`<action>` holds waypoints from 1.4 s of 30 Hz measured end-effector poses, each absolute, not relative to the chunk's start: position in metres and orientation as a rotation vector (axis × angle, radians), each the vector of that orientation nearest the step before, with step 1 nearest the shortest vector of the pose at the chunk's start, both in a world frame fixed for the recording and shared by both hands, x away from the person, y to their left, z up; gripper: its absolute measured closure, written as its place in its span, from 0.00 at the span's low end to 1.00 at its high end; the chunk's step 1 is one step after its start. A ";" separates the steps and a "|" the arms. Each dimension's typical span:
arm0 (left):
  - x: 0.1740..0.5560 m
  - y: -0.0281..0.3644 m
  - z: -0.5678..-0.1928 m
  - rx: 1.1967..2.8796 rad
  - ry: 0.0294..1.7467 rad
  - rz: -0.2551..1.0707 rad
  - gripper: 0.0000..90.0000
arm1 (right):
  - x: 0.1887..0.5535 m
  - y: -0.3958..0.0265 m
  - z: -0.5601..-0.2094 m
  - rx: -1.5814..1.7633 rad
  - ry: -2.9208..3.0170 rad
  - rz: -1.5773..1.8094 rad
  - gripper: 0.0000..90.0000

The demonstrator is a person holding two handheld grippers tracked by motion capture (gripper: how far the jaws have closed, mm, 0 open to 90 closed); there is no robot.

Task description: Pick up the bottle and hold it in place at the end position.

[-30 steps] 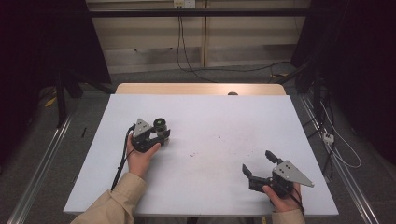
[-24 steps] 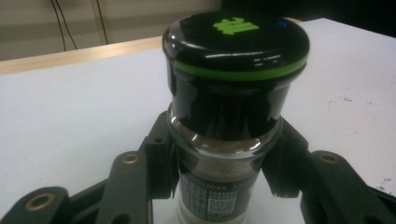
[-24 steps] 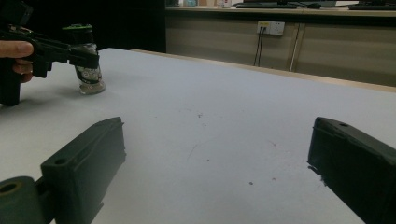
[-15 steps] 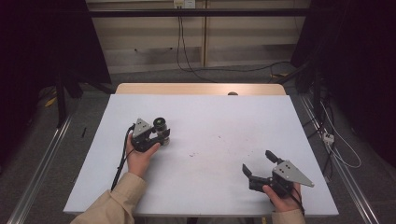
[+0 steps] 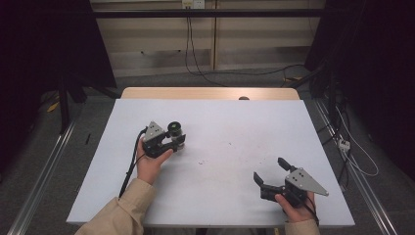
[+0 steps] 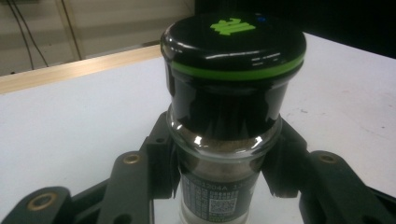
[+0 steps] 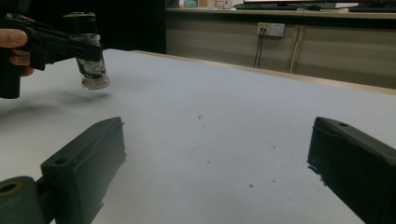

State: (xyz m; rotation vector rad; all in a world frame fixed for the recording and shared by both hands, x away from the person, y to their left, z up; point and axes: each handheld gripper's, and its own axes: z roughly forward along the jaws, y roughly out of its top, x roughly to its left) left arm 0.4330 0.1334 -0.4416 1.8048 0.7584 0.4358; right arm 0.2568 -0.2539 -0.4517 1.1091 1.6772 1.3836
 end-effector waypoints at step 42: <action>0.442 0.083 -0.434 1.863 0.645 0.366 0.59 | 0.258 -0.254 -0.452 1.105 1.688 1.387 0.04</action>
